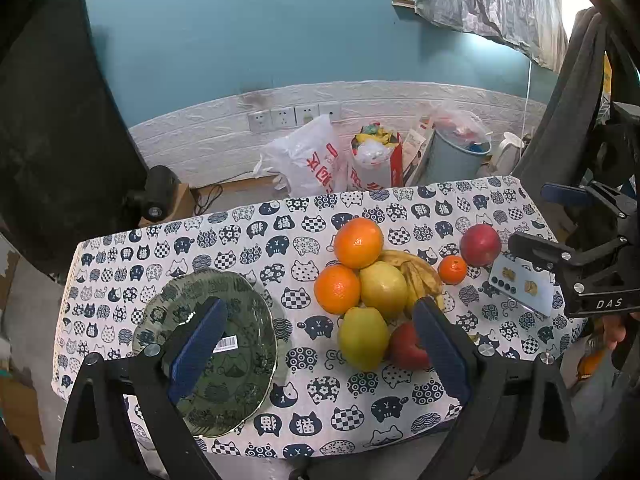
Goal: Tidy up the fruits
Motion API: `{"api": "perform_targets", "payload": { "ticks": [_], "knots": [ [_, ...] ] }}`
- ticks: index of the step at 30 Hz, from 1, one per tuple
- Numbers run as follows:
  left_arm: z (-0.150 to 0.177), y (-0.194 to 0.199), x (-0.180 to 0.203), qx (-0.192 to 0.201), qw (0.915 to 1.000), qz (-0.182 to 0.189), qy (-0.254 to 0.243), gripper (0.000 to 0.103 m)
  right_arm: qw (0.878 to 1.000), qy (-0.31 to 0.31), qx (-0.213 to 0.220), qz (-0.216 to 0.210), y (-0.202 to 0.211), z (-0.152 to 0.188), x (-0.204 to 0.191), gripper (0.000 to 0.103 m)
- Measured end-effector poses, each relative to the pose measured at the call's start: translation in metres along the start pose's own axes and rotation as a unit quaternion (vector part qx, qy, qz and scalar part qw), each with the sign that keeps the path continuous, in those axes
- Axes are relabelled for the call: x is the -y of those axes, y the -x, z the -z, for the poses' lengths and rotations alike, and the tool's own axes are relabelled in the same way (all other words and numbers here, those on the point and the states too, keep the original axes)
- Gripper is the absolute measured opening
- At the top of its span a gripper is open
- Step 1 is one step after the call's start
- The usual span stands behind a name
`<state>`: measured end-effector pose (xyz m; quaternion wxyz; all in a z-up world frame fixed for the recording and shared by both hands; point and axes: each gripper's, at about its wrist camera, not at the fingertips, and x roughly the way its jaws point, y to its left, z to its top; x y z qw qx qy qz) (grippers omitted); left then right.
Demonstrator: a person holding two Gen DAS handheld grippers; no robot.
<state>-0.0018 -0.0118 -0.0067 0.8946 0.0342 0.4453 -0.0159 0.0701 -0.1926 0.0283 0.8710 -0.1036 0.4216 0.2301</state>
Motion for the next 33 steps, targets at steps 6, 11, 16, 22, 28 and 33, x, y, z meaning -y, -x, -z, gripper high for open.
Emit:
{"api": "perform_targets", "payload": {
  "ticks": [6, 11, 16, 22, 28, 33],
  "knots": [
    [0.0000, 0.0000, -0.0001, 0.000, 1.0000, 0.001, 0.000, 0.095, 1.000, -0.001, 0.000, 0.000, 0.0001, -0.0003, 0.0006, 0.096],
    [0.0015, 0.0008, 0.0024, 0.000, 1.0000, 0.004, 0.004, 0.095, 1.000, -0.001, 0.000, -0.001, 0.0000, -0.0005, 0.0006, 0.096],
    [0.0014, -0.0004, 0.0008, -0.003, 0.9999, 0.008, 0.005, 0.095, 1.000, -0.001, -0.001, -0.001, -0.0002, -0.0003, 0.0007, 0.096],
    [0.0021, -0.0039, -0.0018, -0.007, 0.9999, 0.013, 0.008, 0.095, 1.000, 0.000, -0.001, -0.001, -0.0002, -0.0002, 0.0006, 0.096],
    [0.0030, -0.0062, -0.0024, -0.011, 0.9998, 0.013, 0.006, 0.095, 1.000, -0.001, -0.001, -0.002, 0.0001, 0.0002, 0.0009, 0.096],
    [0.0031, -0.0063, -0.0026, -0.010, 0.9998, 0.013, 0.006, 0.095, 1.000, -0.001, -0.002, -0.002, 0.0002, -0.0001, 0.0012, 0.096]
  ]
}}
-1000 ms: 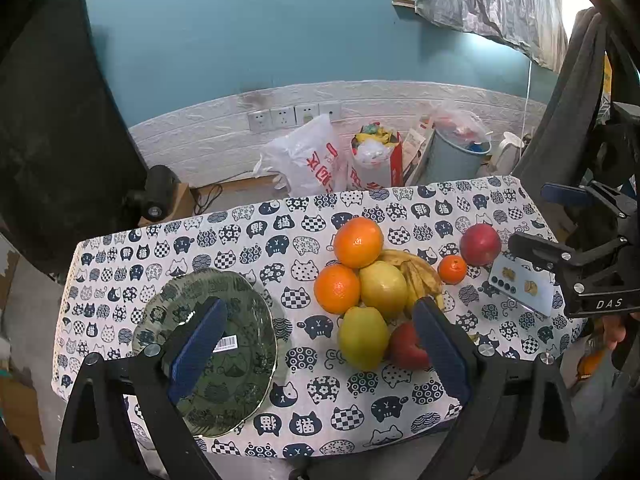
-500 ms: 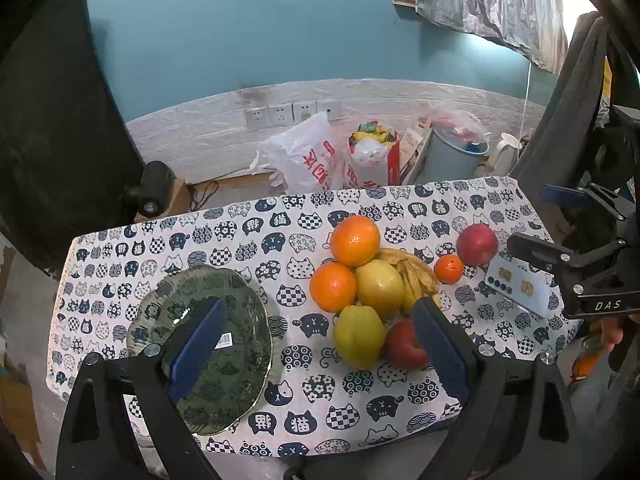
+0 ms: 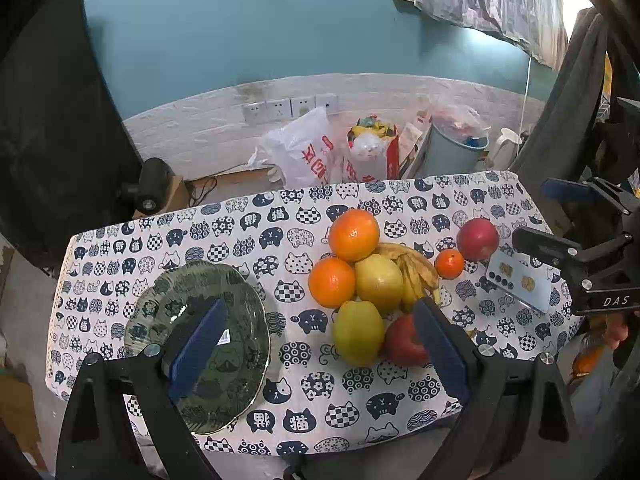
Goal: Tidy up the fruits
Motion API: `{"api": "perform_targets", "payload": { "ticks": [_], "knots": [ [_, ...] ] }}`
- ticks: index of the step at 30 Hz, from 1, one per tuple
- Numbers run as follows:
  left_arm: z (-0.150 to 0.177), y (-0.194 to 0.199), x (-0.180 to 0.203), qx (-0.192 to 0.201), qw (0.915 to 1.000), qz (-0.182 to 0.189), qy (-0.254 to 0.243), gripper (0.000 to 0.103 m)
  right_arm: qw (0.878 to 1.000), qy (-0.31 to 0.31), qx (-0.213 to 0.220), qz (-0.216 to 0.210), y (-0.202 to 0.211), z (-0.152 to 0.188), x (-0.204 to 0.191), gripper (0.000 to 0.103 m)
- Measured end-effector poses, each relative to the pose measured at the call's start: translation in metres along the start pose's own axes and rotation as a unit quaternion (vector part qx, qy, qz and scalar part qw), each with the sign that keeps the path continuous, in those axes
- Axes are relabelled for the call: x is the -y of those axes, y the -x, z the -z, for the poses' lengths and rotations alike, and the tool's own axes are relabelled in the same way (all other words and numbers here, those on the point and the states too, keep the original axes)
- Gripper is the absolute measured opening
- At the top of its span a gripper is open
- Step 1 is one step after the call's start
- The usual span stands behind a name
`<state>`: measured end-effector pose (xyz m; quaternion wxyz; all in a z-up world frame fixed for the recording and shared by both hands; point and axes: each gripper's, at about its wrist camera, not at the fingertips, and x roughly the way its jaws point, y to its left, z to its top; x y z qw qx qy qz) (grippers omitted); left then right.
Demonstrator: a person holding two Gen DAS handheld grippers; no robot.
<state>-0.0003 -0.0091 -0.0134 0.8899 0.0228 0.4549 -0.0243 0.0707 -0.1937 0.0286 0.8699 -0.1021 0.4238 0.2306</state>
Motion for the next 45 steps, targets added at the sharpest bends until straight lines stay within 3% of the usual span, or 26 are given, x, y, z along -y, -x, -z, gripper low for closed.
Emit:
{"api": "perform_targets", "payload": {
  "ticks": [21, 35, 45],
  "knots": [
    [0.001, -0.014, -0.005, -0.021, 0.9998, 0.007, 0.000, 0.095, 1.000, -0.010, -0.020, 0.004, -0.003, 0.007, 0.006, 0.096],
    [0.005, -0.075, -0.010, -0.103, 0.9941, 0.016, 0.030, 0.095, 0.996, -0.045, -0.067, 0.035, -0.028, 0.007, 0.034, 0.096],
    [0.011, -0.125, 0.003, -0.159, 0.9864, 0.013, 0.038, 0.095, 0.988, -0.074, -0.123, 0.060, -0.075, 0.011, 0.078, 0.096]
  ]
}}
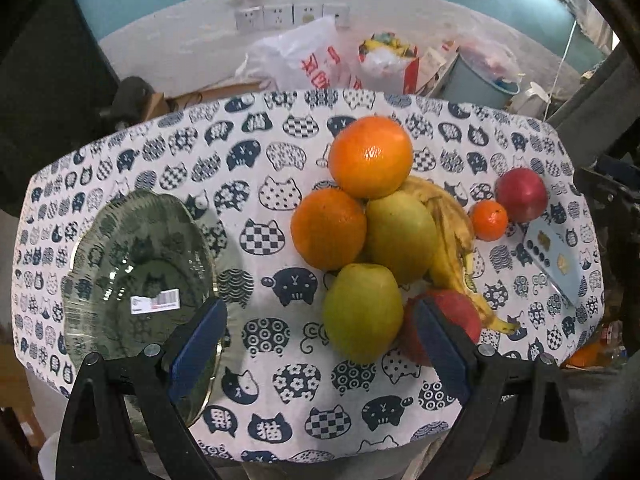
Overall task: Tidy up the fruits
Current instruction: 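Grasp the large red apple with the right tool while the left tool grasps the green pear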
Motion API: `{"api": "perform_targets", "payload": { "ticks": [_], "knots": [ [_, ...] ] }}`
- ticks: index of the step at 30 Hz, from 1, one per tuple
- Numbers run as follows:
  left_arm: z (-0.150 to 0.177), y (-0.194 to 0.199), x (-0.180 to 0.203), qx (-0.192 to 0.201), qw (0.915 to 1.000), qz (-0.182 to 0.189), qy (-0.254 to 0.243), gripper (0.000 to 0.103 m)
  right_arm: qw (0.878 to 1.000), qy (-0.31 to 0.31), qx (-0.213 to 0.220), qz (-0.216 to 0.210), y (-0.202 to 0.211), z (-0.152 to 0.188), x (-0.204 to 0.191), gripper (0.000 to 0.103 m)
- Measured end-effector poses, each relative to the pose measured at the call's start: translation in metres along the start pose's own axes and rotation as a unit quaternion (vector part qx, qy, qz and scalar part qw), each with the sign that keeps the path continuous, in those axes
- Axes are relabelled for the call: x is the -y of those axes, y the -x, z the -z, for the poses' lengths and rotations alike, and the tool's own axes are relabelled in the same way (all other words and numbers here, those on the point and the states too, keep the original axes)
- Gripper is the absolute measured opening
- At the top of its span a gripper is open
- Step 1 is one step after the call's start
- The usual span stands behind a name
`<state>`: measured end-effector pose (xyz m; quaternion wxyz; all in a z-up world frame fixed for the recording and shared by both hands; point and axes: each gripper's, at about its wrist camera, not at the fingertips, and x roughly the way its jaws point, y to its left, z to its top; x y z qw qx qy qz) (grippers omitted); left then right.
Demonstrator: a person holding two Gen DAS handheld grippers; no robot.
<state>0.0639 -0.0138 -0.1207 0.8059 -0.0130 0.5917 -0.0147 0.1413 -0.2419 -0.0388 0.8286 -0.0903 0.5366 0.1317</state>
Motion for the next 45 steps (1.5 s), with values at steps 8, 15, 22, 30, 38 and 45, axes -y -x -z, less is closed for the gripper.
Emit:
{"api": "perform_targets", "payload": {
  "ticks": [8, 15, 22, 30, 38, 45],
  "knots": [
    [-0.002, -0.030, 0.010, -0.037, 0.9993, 0.005, 0.001, 0.095, 0.998, -0.041, -0.055, -0.004, -0.047, 0.004, 0.034, 0.096],
    [-0.003, -0.051, 0.016, -0.057, 0.9984, 0.002, -0.004, 0.095, 0.994, -0.058, -0.089, -0.005, -0.084, 0.006, 0.047, 0.096],
    [0.001, -0.073, 0.016, -0.075, 0.9971, 0.012, -0.004, 0.096, 0.991, -0.063, -0.115, -0.012, -0.114, 0.009, 0.050, 0.096],
    [-0.003, -0.090, 0.010, -0.078, 0.9962, 0.036, 0.012, 0.095, 0.987, -0.085, -0.136, -0.029, -0.136, 0.012, 0.056, 0.085],
    [-0.003, -0.102, 0.018, -0.086, 0.9933, 0.076, 0.018, 0.067, 0.985, -0.089, -0.140, -0.041, -0.143, 0.016, 0.058, 0.076],
    [-0.002, -0.094, 0.028, -0.077, 0.9952, 0.060, 0.000, 0.067, 0.990, -0.069, -0.118, -0.032, -0.130, 0.021, 0.049, 0.076]
  ]
}}
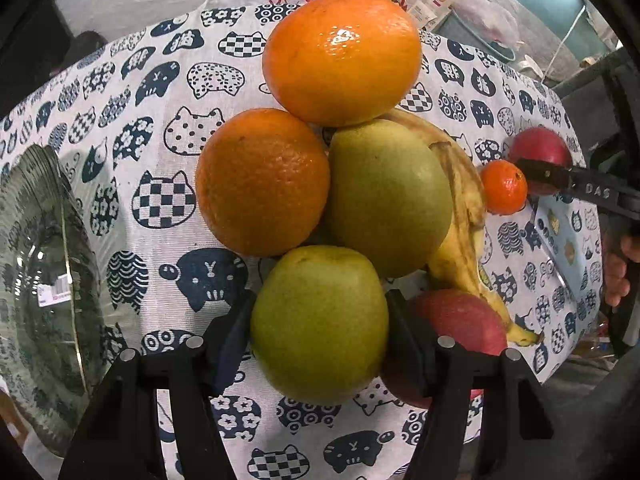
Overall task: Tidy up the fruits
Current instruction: 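Grasp the large red apple with the right tool while the left tool grasps the green pear, then lift and carry the pear and apple over the glass plate with both tools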
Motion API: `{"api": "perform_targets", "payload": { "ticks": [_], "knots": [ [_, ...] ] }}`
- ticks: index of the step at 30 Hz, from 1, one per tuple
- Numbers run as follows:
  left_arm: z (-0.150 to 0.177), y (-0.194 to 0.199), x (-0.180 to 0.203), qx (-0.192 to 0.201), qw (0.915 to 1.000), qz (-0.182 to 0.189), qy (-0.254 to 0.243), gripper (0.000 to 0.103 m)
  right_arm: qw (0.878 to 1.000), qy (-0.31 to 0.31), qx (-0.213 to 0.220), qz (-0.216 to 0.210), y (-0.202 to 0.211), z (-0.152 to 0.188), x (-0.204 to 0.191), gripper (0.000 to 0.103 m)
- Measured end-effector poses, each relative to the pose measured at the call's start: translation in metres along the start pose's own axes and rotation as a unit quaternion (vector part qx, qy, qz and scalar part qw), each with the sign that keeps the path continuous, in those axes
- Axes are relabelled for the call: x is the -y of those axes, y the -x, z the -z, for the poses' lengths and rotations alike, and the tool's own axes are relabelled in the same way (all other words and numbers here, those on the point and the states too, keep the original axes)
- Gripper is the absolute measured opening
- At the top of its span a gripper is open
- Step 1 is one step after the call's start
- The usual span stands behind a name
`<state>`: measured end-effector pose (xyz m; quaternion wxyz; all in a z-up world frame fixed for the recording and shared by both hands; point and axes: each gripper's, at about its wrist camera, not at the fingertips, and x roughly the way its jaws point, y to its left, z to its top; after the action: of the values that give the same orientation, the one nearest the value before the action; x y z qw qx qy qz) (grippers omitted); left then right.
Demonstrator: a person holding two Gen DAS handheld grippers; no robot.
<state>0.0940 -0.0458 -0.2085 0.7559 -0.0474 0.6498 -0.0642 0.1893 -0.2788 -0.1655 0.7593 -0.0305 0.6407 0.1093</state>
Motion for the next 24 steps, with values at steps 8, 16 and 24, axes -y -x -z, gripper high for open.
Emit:
{"api": "perform_targets", "payload": {
  "ticks": [8, 16, 24],
  "knots": [
    [0.012, 0.026, 0.000, 0.017, 0.9997, -0.011, -0.014, 0.067, 0.999, 0.027, 0.032, 0.007, 0.025, 0.004, -0.027, 0.076],
    [0.019, 0.062, -0.002, 0.055, 0.9979, -0.019, -0.028, 0.067, 0.996, 0.057, 0.068, 0.002, 0.057, 0.011, -0.057, 0.076],
    [0.025, 0.089, -0.008, 0.090, 0.9951, -0.023, -0.033, 0.067, 0.991, 0.089, 0.101, -0.016, 0.083, 0.017, -0.087, 0.076]
  ]
}}
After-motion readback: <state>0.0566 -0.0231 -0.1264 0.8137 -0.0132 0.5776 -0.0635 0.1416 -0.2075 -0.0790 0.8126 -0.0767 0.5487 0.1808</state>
